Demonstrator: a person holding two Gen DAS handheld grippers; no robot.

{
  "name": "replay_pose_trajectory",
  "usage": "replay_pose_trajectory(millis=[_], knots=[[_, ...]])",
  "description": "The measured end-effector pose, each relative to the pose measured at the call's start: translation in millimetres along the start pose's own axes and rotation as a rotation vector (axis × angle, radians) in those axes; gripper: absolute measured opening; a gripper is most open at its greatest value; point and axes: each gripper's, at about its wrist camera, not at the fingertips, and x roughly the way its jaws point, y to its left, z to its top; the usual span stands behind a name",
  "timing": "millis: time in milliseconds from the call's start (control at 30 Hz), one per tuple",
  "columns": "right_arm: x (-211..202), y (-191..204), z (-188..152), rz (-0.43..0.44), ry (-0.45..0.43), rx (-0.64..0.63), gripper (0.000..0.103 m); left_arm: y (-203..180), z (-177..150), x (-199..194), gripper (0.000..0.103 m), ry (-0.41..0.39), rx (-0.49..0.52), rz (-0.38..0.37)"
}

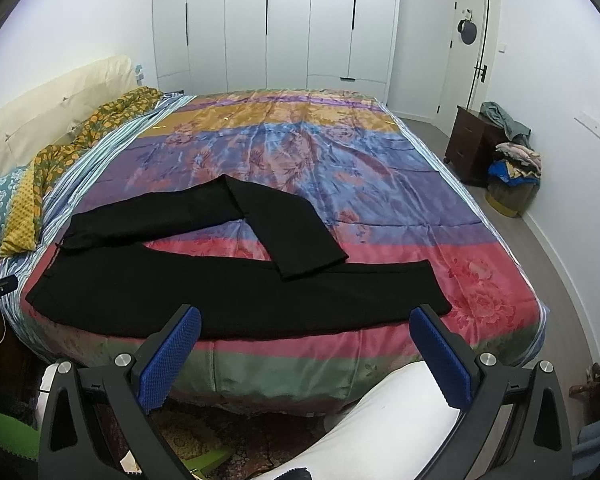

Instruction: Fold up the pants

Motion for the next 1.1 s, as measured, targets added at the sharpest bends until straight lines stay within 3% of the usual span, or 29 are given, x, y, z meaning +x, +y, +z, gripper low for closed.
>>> replay_pose_trajectory(millis=[267,500,667,1100], knots=[[2.3,-0.5,1.3,0.001,0.005,-0.004,0.103,-1.2,2.6,0.2,0.102,-0.01,0.007,0.007],[-1.0,-5.6,7.0,0.0,-0.054,0.023,0.103,-0.4,12.9,-10.2,0.102,-0.133,0.018,-0.017],[2.0,-5.6,10.2,-0.011,-0.057,0.013,0.103,-3.5,20.3,-13.8,0.102,-0.17,0.03,-0.031],[5.3,-12.0,12.0,-0.01,-0.081,0.075,0.103,-17.9,12.5,-15.1,0.102,-0.169,0.078,-0.075]])
